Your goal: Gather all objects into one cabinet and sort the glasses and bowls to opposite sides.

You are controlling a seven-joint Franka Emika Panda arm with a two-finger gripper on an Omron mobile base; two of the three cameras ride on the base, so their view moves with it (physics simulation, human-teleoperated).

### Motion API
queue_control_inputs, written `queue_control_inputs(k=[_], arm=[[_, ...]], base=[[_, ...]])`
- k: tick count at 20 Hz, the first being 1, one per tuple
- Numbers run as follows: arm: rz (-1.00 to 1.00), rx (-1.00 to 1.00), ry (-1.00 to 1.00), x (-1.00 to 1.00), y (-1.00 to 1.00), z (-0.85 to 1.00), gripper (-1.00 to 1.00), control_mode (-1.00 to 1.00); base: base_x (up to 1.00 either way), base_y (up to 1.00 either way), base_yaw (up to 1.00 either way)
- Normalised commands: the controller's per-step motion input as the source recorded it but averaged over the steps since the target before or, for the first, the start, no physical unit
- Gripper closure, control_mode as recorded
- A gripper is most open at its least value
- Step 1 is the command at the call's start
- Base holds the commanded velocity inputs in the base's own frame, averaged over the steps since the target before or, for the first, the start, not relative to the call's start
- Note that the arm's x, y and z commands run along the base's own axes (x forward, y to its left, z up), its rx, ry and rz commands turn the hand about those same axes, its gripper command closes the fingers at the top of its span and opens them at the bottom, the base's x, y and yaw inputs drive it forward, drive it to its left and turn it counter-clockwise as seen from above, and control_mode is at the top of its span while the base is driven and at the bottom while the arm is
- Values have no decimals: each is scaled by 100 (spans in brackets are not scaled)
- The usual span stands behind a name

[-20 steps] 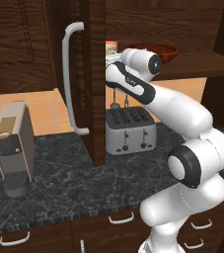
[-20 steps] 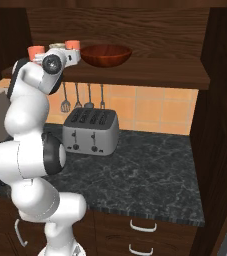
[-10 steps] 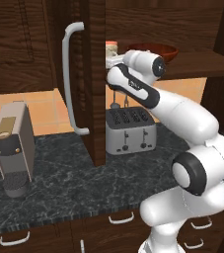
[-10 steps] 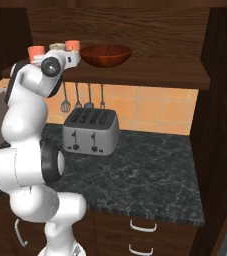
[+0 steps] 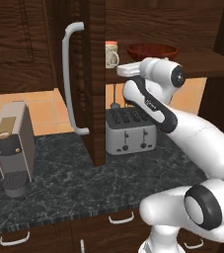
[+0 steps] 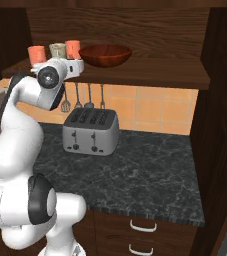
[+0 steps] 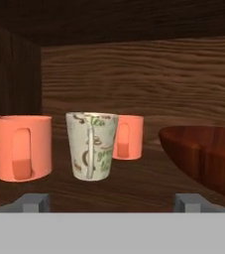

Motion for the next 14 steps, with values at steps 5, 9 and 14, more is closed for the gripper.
queue_control_inputs(k=[5,9,14], arm=[[-17,-1,35,-60,-7,31,-100,-100],[-15,-1,34,-80,-1,0,-100,-100],[-4,0,29,-100,-38,0,-100,-100]], base=[[0,0,0],[0,0,0],[0,0,0]])
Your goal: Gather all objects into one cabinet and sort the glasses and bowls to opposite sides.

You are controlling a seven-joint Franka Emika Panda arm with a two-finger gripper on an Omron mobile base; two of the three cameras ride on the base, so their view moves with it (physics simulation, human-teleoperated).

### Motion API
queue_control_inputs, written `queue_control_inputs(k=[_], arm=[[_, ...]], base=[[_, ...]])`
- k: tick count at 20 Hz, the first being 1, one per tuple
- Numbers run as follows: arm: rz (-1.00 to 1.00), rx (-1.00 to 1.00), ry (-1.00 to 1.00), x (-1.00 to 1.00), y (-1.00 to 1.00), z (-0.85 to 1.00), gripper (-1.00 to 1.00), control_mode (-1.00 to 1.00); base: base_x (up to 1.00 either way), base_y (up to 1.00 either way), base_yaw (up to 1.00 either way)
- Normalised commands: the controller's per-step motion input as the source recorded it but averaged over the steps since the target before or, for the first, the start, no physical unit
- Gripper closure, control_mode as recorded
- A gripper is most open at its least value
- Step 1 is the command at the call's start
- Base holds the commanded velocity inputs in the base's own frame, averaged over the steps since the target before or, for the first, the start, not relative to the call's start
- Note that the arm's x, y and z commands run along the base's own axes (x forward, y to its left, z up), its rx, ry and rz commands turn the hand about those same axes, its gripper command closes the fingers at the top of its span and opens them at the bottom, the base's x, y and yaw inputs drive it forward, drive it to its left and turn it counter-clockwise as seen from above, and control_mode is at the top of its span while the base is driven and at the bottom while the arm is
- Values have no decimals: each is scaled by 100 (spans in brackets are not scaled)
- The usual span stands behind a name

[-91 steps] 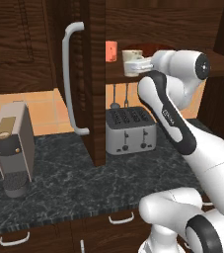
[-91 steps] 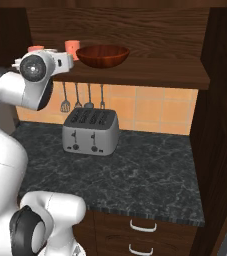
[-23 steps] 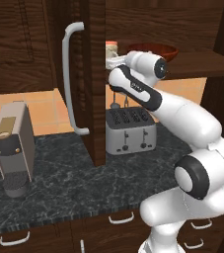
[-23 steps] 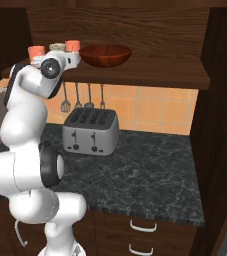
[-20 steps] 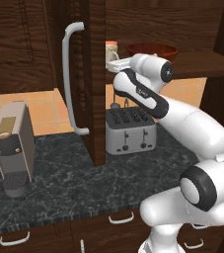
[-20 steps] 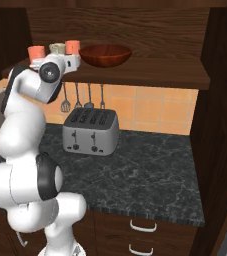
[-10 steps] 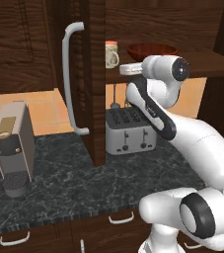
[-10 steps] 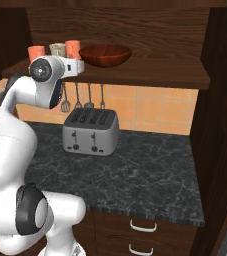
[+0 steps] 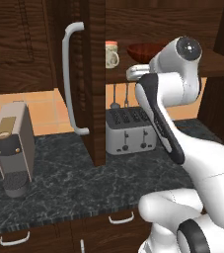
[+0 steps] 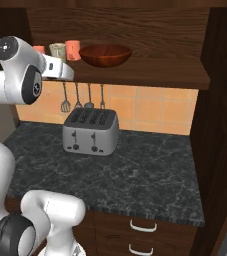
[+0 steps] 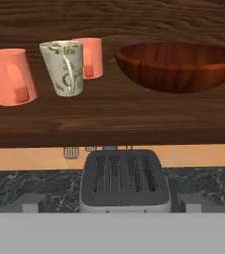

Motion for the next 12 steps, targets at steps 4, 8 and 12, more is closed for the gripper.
queue_control_inputs(k=[4,8,12], arm=[[0,0,16,-100,-59,-5,-100,-100],[0,-3,14,-100,-35,-30,-100,-100],[0,-2,9,-100,-26,-46,-100,-100]], base=[[0,0,0],[0,0,0],[0,0,0]])
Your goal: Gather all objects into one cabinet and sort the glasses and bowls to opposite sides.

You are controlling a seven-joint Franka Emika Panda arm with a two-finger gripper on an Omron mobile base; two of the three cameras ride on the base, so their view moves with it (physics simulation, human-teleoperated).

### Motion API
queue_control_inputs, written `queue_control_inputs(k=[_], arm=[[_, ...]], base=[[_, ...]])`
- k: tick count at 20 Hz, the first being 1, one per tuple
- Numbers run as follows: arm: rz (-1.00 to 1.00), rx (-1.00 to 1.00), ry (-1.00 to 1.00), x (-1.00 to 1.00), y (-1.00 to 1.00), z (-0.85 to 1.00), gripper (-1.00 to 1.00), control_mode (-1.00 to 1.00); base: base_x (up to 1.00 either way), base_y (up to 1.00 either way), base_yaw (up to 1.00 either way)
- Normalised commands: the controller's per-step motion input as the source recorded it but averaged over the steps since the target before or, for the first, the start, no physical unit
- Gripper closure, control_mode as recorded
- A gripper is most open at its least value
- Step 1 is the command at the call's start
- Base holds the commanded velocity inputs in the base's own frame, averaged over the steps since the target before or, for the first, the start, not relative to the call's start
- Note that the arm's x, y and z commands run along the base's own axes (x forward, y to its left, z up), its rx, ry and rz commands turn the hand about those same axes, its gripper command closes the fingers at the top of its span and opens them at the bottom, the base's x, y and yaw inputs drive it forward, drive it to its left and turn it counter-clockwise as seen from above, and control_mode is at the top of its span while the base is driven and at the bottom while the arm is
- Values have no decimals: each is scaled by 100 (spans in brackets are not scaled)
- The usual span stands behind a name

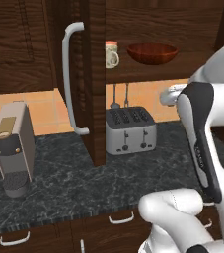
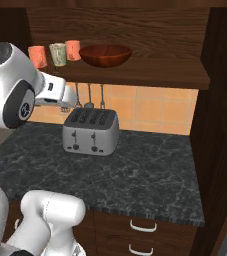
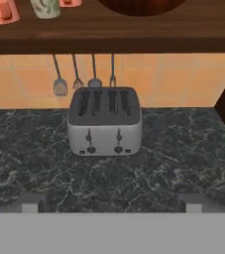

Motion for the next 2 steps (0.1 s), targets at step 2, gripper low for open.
queue_control_inputs(k=[2], arm=[[0,0,11,-100,-14,-14,-100,-100]], base=[[0,0,0]])
